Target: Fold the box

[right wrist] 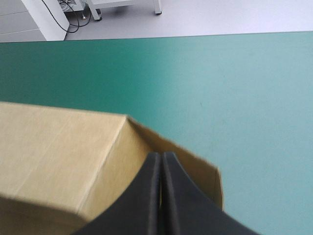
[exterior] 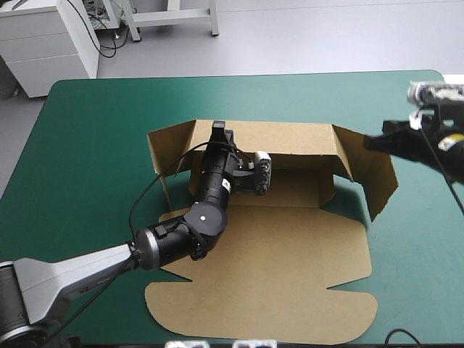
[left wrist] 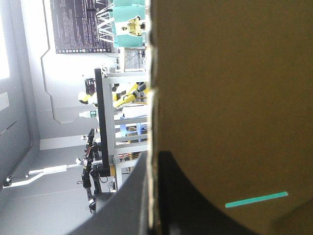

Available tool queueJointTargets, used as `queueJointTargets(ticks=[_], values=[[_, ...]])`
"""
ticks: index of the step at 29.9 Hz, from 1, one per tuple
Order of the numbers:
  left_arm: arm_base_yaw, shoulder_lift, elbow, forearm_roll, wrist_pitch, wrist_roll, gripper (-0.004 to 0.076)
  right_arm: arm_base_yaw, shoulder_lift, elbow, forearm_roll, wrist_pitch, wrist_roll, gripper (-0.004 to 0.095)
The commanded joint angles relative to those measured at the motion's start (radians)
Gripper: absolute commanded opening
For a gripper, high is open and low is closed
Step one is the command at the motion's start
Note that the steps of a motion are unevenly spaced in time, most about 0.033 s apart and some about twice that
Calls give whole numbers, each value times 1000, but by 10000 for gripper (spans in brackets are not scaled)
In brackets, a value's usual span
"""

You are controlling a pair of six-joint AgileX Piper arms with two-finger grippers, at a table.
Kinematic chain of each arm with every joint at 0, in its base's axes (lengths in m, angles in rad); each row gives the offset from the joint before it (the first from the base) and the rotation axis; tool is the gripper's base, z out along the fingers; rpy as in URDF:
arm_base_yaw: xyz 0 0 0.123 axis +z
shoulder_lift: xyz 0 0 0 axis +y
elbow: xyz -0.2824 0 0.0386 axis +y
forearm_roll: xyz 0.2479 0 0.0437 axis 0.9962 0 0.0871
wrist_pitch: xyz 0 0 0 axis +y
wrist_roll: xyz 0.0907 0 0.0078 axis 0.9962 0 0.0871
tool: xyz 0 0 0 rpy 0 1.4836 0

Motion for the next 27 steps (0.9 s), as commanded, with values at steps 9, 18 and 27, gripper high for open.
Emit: queueJointTargets(ticks=[9, 18, 27], values=[[-7, -49, -25, 29, 34, -17, -8, 2, 518, -527, -11, 123, -20, 0], [-3, -49, -25, 38, 21, -17, -8, 2, 608, -557, -17, 294, -45, 0], [-1, -49, -25, 42, 21, -17, -8, 2, 599, -491, -40, 455, -83, 0]])
